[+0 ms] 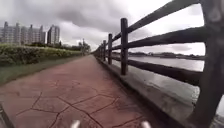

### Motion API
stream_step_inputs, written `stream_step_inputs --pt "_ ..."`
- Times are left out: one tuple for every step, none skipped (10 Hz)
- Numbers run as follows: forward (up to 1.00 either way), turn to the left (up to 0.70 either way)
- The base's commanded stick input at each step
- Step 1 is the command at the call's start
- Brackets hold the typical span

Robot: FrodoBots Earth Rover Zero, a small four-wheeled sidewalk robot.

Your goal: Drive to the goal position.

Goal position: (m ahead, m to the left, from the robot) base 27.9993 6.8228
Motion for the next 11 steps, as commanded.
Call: stream_step_inputs --pt "0.0 0.5" --pt "0.0 0.5" --pt "0.0 0.5" --pt "0.0 0.5" --pt "0.0 0.5" --pt "0.0 0.5" --pt "0.0 0.5" --pt "0.0 0.5" --pt "0.0 0.5" --pt "0.0 0.5" --pt "0.0 0.5"
